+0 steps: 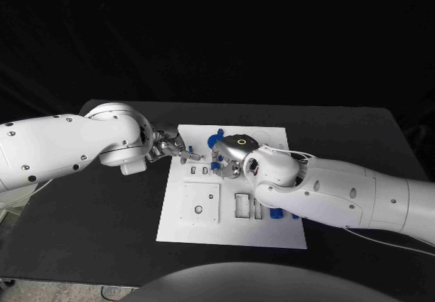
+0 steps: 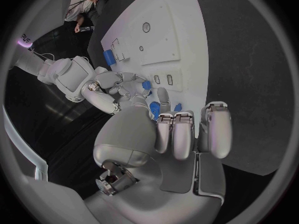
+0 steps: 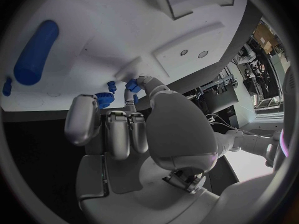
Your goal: Assemble the parts on the task board
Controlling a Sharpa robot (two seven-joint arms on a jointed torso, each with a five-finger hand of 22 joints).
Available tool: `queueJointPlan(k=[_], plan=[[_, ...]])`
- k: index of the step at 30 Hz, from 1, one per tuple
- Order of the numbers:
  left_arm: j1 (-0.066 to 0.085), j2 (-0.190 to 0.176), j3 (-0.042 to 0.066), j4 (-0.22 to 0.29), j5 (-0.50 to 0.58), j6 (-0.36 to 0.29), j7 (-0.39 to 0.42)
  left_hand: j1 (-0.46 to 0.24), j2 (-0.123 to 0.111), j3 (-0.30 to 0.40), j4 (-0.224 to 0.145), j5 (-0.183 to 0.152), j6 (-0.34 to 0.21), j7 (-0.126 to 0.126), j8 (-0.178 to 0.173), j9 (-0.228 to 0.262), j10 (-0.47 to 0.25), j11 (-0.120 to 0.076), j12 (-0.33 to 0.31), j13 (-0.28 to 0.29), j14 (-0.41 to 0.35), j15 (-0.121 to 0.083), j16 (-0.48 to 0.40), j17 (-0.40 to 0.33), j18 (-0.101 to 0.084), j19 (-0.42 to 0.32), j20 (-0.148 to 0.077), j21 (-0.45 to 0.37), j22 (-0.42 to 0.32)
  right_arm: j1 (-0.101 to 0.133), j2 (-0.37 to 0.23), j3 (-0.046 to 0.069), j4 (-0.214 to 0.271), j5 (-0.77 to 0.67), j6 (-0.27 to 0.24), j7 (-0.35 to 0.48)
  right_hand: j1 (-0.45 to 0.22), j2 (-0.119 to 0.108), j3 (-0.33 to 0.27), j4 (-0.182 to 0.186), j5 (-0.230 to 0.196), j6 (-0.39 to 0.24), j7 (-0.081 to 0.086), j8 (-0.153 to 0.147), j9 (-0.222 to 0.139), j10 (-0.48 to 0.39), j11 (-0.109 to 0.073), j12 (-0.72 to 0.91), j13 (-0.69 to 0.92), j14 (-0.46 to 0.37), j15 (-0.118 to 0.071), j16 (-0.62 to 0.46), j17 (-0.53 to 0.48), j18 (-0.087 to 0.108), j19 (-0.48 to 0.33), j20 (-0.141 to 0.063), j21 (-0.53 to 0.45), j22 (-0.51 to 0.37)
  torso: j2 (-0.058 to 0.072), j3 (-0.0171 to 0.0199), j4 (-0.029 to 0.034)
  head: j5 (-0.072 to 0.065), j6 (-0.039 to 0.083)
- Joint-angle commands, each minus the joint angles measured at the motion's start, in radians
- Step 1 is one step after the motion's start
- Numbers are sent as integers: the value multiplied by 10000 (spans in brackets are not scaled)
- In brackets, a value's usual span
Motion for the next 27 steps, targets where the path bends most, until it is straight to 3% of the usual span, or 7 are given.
queueJointPlan(k=[1, 6, 11, 15, 20, 27], plan=[[-20, 48, -5, -13, 107, 174, 184, 114, 15, 50, -14, 66, 81, -5, -66, 15, 1091, 18, -69, 2602, 1070, 71, 24, 2634, 113, -95, -11, -51, 1085, -7, -69, 5, 37, 38, -826, 491, 159, 59, 125, -68, 131, 49, 18, 62, 274, 1031, 6, 39, 2634, 863, -35, 69, 1798, 58, -9, -32, 80, 1544, 5, 0, 6, 22, 1], [-48, 91, -11, -36, 155, 39, 413, 225, -12, 15, 0, 105, -89, 64, -299, -33, 1091, 49, -69, 2602, 1070, 95, 24, 2634, 127, -149, 6, -102, 1043, -7, -272, 6, 185, 80, -1769, 952, 89, 13, 247, -153, 351, 119, 17, 100, 349, 1031, 65, 39, 2634, 870, 3, 100, 1831, 38, 15, -7, 180, 1568, 9, 2, 6, 79, 1], [-71, 116, -18, -40, 296, -247, 851, 201, -26, -127, 37, 65, -466, 237, -786, -311, 1091, 157, -69, 2602, 1070, 188, 24, 2634, 168, -307, 81, -239, 908, -7, -549, 26, 425, 323, -2659, 1462, -20, -24, 270, -154, 282, 210, 14, 147, 405, 1031, 109, 39, 2634, 876, 39, 127, 1860, 23, 34, 19, 251, 1585, 14, 5, 5, 133, 1], [-84, 131, -23, -53, 438, -373, 1156, 121, -21, -285, 39, -48, -756, 395, -1271, -732, 1091, 284, -69, 2602, 1070, 300, 24, 2634, 197, -431, 179, -348, 826, -7, -743, 37, 635, 520, -3081, 1761, -53, -33, 285, -156, 253, 244, 16, 162, 426, 1031, 122, 39, 2634, 879, 53, 140, 1875, 14, 47, 31, 301, 1597, 4, 3, -8, 168, 1], [-140, 198, -31, -99, 667, -365, 1448, 80, 21, -422, 38, -153, -1041, 608, -1944, -1437, 927, 467, -244, 2489, 1070, 462, 24, 2634, 246, -637, 336, -523, 684, -7, -928, 44, 871, 785, -3295, 1975, -153, -65, 301, -135, 142, 226, 37, 131, 437, 1031, 145, 39, 2634, 882, 75, 152, 1885, 10, 54, 52, 332, 1603, 6, 10, -7, 172, 1], [-263, 341, -35, -164, 866, -579, 2002, 119, 93, -558, 38, -230, -1250, 817, -2904, -2682, 679, 670, -497, 2328, 1070, 639, 24, 2634, 283, -778, 515, -656, 651, -7, -1034, 46, 981, 1012, -3221, 2068, -229, -74, 330, -113, 28, 184, 58, 73, 424, 1031, 164, 39, 2634, 879, 93, 143, 1870, 11, 51, 70, 332, 1602, -5, -1, -3, 161, 1]])
